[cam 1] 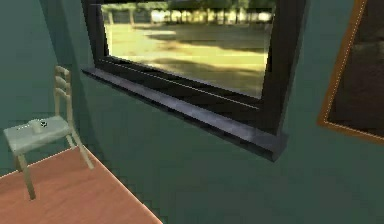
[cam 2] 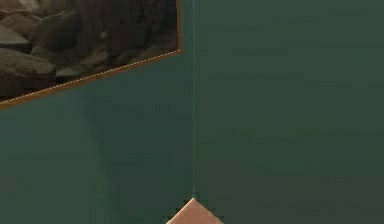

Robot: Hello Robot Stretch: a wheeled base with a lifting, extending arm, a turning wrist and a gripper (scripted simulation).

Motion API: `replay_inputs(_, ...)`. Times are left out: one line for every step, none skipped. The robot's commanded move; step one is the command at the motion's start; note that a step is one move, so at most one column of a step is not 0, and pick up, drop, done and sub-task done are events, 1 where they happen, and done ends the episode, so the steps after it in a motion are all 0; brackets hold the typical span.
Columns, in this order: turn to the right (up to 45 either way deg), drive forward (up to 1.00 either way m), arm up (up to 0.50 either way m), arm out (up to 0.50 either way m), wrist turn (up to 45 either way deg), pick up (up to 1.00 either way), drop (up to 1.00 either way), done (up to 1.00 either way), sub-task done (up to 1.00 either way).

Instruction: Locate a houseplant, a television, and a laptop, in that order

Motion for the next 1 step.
replay_inputs(3.0,0.0,0.0,0.0,0.0,0.0,0.0,0.0,0.0)
